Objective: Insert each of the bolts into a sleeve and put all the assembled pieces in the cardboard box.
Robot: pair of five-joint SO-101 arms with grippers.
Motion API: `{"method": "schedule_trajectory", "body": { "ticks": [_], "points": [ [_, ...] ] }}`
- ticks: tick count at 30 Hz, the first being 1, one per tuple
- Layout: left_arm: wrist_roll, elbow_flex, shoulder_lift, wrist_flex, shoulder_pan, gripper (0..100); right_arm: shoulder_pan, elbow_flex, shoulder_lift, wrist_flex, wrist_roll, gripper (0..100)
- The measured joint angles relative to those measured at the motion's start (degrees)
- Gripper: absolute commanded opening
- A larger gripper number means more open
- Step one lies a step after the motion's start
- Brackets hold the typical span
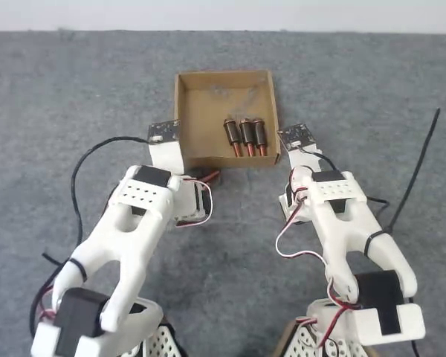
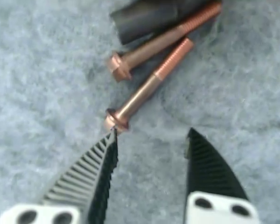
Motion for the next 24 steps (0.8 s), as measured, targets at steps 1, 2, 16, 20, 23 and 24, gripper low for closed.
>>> {"method": "schedule_trajectory", "body": {
  "ticks": [1, 2, 16, 20, 23, 24],
  "points": [
    [0.79, 0.88, 0.00, 0.00, 0.00, 22, 0.00, 0.00, 0.00, 0.00, 0.00, 0.7],
    [1.58, 1.67, 0.00, -0.44, -0.18, 21, -0.09, 0.00, 0.00, 0.00, 0.00, 0.7],
    [4.48, 9.05, 1.05, -14.68, -5.01, 11, 0.09, 0.00, 0.00, 0.00, 0.00, 0.7],
    [4.48, 8.35, 5.01, -15.12, -5.01, 10, 0.00, 0.00, 0.00, 0.00, 0.00, 0.7],
    [4.48, 7.03, 5.89, -14.33, -5.19, 9, 0.09, 0.00, 0.00, 0.00, 0.00, 0.7],
    [3.87, 6.95, 6.07, -14.07, -5.36, 8, 0.09, 0.00, 0.00, 0.00, 0.00, 0.7]
  ]
}}
